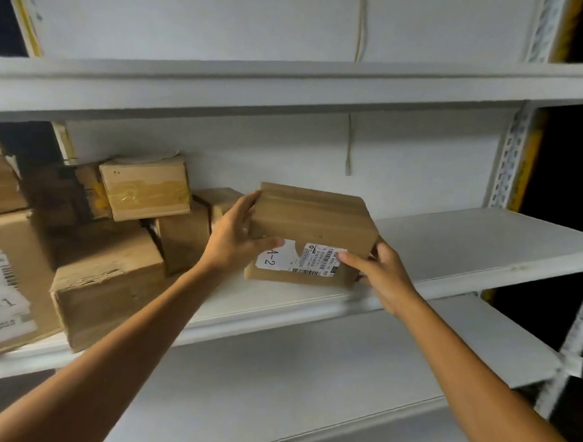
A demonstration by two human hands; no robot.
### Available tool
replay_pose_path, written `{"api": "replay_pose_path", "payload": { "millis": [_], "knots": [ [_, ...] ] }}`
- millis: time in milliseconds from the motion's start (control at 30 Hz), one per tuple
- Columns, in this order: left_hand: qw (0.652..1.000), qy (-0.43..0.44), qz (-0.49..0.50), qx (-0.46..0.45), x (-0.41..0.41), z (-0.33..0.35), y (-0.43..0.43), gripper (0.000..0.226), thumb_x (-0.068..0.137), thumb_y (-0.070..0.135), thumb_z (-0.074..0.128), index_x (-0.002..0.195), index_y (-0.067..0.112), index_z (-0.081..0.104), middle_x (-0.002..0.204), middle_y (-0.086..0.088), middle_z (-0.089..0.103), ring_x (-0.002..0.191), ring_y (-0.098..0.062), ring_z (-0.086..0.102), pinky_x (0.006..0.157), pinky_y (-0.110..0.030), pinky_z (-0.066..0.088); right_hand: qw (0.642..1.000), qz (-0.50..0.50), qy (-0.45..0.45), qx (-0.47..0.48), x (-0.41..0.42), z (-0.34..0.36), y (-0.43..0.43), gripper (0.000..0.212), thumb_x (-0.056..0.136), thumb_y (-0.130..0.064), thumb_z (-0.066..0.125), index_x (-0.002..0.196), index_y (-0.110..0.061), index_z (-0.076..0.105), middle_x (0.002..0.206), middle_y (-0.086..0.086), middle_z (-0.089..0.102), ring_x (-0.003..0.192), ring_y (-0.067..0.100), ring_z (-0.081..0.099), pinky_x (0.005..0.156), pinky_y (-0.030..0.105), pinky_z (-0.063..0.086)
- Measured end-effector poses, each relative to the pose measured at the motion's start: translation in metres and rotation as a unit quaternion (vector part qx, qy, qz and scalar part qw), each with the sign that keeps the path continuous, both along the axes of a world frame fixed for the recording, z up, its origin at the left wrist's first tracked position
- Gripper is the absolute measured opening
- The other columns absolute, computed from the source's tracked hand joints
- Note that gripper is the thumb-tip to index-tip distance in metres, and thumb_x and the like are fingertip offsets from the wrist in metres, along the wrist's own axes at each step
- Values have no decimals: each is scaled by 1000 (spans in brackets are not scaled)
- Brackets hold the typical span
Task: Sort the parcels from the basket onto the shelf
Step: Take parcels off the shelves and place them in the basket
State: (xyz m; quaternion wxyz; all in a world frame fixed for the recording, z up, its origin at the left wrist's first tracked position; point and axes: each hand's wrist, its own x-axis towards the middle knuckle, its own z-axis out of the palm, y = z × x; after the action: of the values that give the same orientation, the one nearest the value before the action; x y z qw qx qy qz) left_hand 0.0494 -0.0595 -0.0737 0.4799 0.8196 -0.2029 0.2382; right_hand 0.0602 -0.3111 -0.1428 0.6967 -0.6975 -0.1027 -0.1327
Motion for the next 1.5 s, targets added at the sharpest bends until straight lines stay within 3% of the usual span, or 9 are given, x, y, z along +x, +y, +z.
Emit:
{"api": "replay_pose_path", "payload": {
  "millis": [133,233,367,700,800,1000,1167,1367,1500],
  "knots": [
    [986,75,-121,-85,-11,-3,-69,85,71,-8,75,143,15,36,118,14,59,97,-13,67,80,-46,58,998,-64,-22,11,-35,-4,-66,37,77,-26,79,108,-36,62,100,-15,72,95,3,68,81,30,57],
    [973,106,-171,-117,-17,-6,-120,86,72,-12,71,144,17,35,123,-1,58,98,-11,67,74,-35,59,992,-122,-33,15,-65,-7,-109,44,77,-28,79,117,-33,59,105,-15,70,98,2,66,85,33,58],
    [965,110,-218,-92,-39,-24,-203,83,72,-10,74,139,23,38,114,6,60,91,1,63,68,-20,55,977,-203,-47,42,-118,-11,-186,45,81,-24,76,121,-29,57,114,-7,67,108,10,63,92,36,54],
    [926,171,-324,-93,-87,-83,-381,67,77,27,73,136,24,42,132,2,55,109,-16,62,82,-38,56,935,-350,-38,33,-231,-57,-321,28,89,-27,67,108,-44,58,104,-22,68,98,-3,63,77,15,52],
    [911,199,-358,-53,-97,-110,-427,61,81,22,72,135,30,46,119,14,61,100,-11,63,75,-25,57,918,-396,6,25,-256,-80,-358,35,85,-22,71,111,-36,52,94,-35,64,90,-13,60,65,6,48],
    [864,260,-428,47,-111,-165,-516,88,78,22,76,147,38,22,116,18,53,101,-4,53,71,-16,48,878,-471,83,21,-312,-128,-410,47,89,-13,66,126,-23,38,111,-17,56,99,-3,58,68,7,49],
    [849,282,-441,72,-125,-211,-584,69,77,43,74,130,41,30,125,10,51,112,-15,52,80,-29,51,837,-529,136,8,-356,-159,-437,57,93,-25,62,142,-25,34,125,-13,53,110,10,56,82,19,52],
    [768,338,-526,143,-156,-273,-645,83,75,37,77,142,39,29,123,22,49,105,3,50,75,-8,41,769,-600,217,50,-408,-202,-455,66,86,-36,67,145,-27,39,134,4,52,118,22,55,99,48,49],
    [691,381,-572,224,-192,-313,-674,85,71,33,81,139,43,31,120,30,52,103,9,52,84,-12,45,740,-627,222,102,-446,-232,-454,49,90,-23,65,137,-26,50,126,1,62,115,19,60,102,48,47]
  ]
}}
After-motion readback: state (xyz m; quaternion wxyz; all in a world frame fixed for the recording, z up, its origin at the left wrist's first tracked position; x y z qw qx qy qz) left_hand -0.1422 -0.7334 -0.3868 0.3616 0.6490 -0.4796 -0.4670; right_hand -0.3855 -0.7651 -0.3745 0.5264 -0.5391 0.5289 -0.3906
